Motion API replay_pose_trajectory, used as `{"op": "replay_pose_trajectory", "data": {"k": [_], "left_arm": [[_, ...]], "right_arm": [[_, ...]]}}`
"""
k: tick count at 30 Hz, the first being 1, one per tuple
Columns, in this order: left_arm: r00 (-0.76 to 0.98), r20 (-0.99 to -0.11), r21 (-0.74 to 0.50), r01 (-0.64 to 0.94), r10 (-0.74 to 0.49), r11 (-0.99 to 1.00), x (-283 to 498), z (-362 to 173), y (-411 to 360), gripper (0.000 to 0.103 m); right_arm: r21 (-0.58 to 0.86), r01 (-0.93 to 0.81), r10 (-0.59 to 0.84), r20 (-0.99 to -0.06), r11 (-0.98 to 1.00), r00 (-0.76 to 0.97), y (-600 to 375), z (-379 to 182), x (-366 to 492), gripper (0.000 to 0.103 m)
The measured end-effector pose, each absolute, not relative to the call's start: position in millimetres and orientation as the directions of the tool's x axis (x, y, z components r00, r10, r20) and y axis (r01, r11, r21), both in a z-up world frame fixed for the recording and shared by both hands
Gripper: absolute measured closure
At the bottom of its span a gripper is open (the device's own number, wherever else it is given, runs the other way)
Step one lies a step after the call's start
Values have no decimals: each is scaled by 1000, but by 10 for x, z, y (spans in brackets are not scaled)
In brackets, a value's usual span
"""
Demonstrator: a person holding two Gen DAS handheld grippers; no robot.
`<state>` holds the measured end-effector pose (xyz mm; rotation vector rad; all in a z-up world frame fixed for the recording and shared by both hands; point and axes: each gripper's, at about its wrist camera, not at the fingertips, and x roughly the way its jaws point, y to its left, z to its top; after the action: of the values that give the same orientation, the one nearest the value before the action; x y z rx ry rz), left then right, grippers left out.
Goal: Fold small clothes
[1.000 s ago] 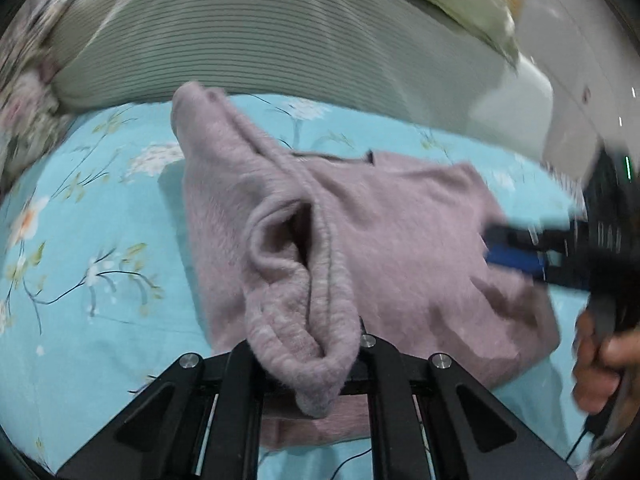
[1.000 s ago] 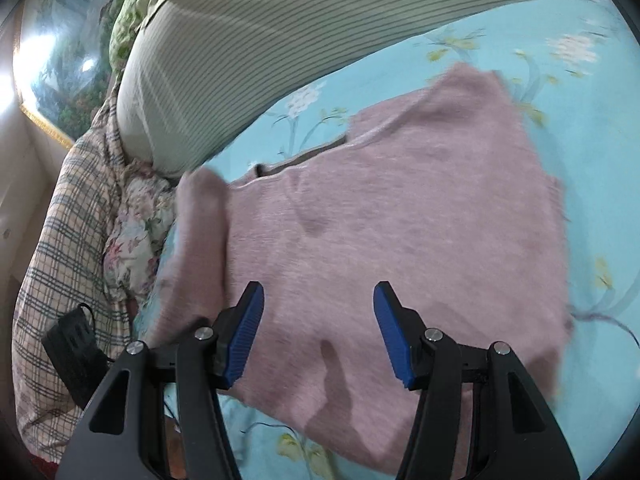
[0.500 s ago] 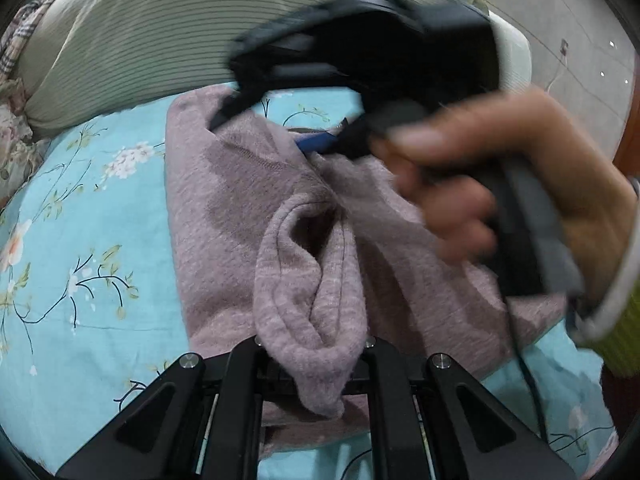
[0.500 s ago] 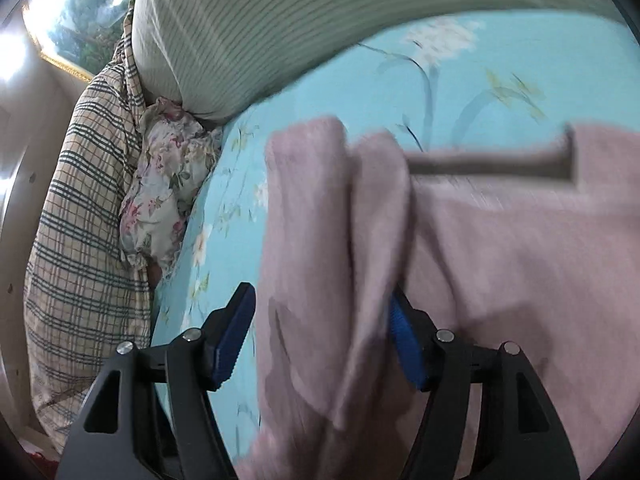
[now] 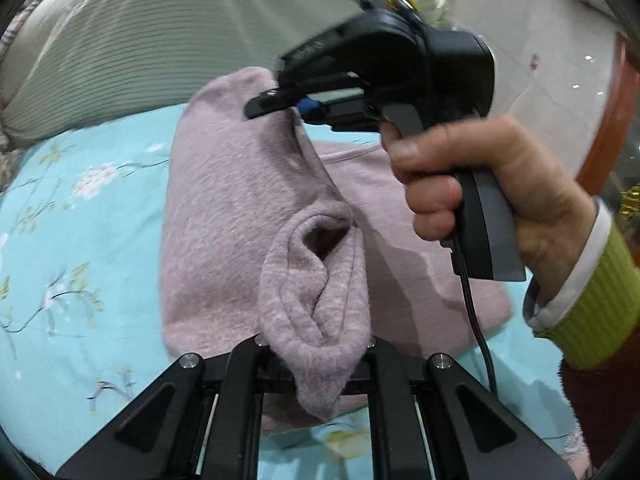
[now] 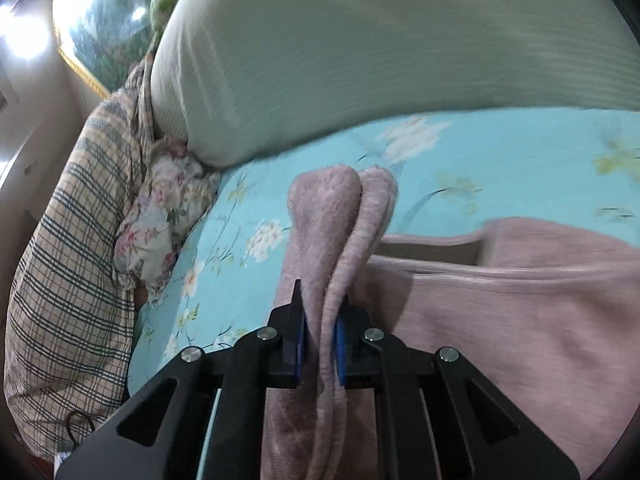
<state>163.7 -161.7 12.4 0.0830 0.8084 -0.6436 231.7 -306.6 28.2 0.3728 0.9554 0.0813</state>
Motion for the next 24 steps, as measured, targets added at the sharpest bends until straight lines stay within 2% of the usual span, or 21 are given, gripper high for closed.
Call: {"op": "replay_pose_trajectory", "data": {"k": [4,8,11,16,24], "left_arm": [[443,-680,-237,621,-584,747,1563,174,-1939,95],[394,-686,-252,660,-612,708,1499,62,-2307,94],[354,-708,-257,677,-611,690,1490,-33,-2493,94],[338,-696,-264,700,-633,664,1457,-17,-2563,94],[304,-744,-249,701,-596,669,1567,-237,-2737,94]], "right_arm": [[316,182,150,-786,931,599,-3535,419,1969,90],[284,266,84,-813,921,576,-3905,313,1766,90],[285,300,70,-821,910,567,-4117,281,1649,90],[281,299,51,-801,912,596,-4215,367,1499,90],[280,367,21,-818,887,575,-4371,140,1426,90]]}}
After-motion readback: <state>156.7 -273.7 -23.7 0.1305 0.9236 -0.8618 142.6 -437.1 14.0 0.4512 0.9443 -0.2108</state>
